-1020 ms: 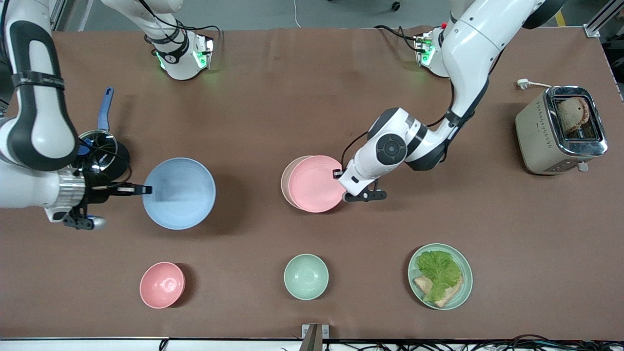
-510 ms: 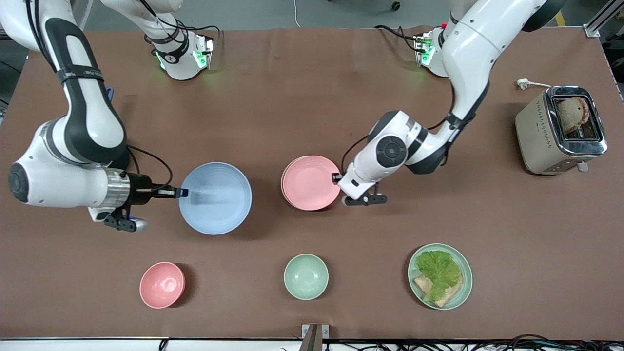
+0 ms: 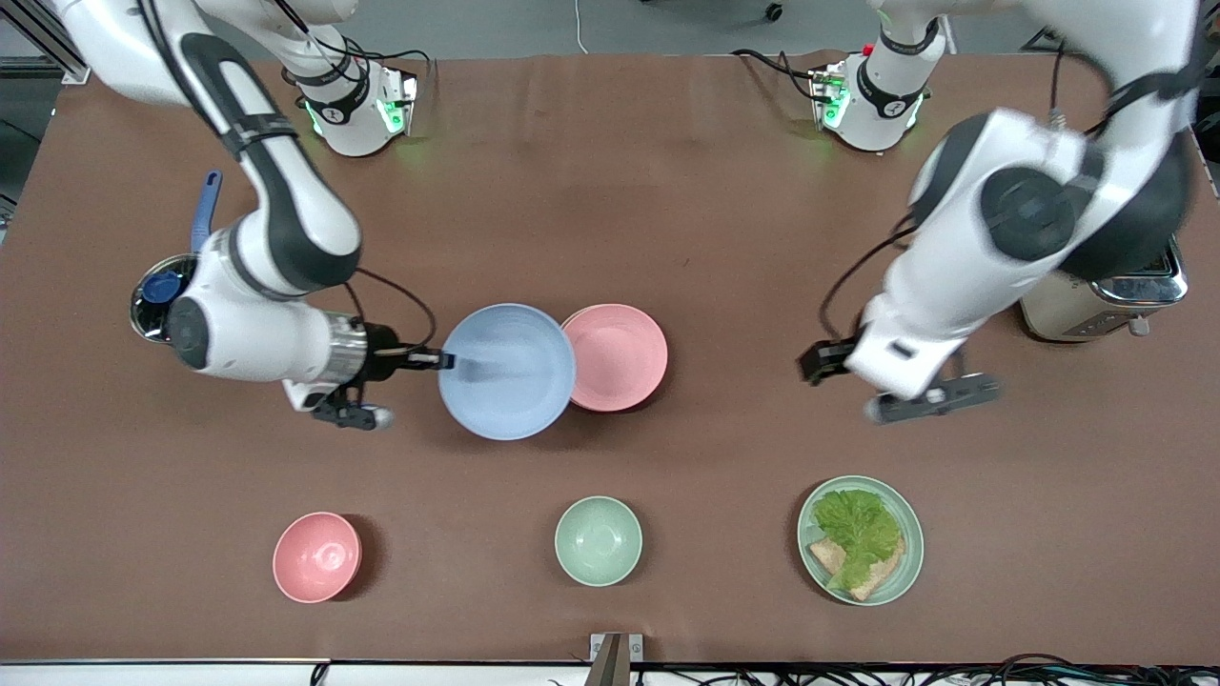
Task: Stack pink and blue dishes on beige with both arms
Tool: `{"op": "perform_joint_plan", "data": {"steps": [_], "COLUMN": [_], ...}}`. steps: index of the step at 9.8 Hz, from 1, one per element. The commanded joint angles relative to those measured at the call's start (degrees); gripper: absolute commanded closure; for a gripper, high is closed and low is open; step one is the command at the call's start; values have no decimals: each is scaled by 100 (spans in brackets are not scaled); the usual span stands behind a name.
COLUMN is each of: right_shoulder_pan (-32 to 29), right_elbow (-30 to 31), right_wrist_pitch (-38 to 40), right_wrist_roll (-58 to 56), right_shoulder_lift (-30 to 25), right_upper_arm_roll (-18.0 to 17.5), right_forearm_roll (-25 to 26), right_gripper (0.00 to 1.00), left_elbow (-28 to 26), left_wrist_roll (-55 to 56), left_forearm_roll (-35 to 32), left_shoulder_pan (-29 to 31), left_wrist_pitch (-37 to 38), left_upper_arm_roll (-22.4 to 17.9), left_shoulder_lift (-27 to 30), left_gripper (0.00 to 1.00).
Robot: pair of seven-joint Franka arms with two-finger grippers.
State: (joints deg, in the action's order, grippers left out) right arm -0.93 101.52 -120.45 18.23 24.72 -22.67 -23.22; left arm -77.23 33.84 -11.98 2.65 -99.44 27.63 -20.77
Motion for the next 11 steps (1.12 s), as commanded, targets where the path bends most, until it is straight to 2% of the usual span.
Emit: {"op": "perform_joint_plan", "data": {"steps": [1, 2, 4, 5, 7, 8, 9, 11], "right_shoulder_pan": [582, 785, 1041, 1173, 1253, 1305, 1349, 1403], "right_elbow": [175, 210, 682, 841, 869, 878, 983, 1141], "right_wrist_pitch": [-634, -855, -1670, -2136, -2307, -2447, -2649, -2818], "right_wrist_roll": [730, 943, 963, 963, 954, 954, 954, 936], "right_shoulder_lift": [32, 172, 217, 322, 463, 533, 577, 595], "right_upper_arm_roll": [-36, -36, -36, -36, -27, -27, -36, -36], "right_forearm_roll": [63, 81, 81, 81, 81, 81, 81, 81], "right_gripper": [99, 99, 99, 99, 98, 98, 98, 97], "left_elbow": [-151, -152, -160, -247, -511, -599, -809, -872], "left_wrist_roll": [-962, -1246, -1528, -1921, -2459, -2644, -2690, -2699], "left_forearm_roll": [-25, 98, 475, 633, 941, 995, 1004, 1013], "left_shoulder_pan": [453, 603, 832, 729, 98, -122, -273, -239], "left_wrist_pitch": [362, 668, 1118, 1145, 1381, 1531, 1541, 1550], "left_upper_arm_roll": [23, 23, -3, -308, -1369, -1688, -1926, -1911], "left_shoulder_lift": [544, 834, 1284, 1564, 1934, 2049, 2198, 2217], "left_gripper": [0, 0, 0, 0, 0, 0, 0, 0]}}
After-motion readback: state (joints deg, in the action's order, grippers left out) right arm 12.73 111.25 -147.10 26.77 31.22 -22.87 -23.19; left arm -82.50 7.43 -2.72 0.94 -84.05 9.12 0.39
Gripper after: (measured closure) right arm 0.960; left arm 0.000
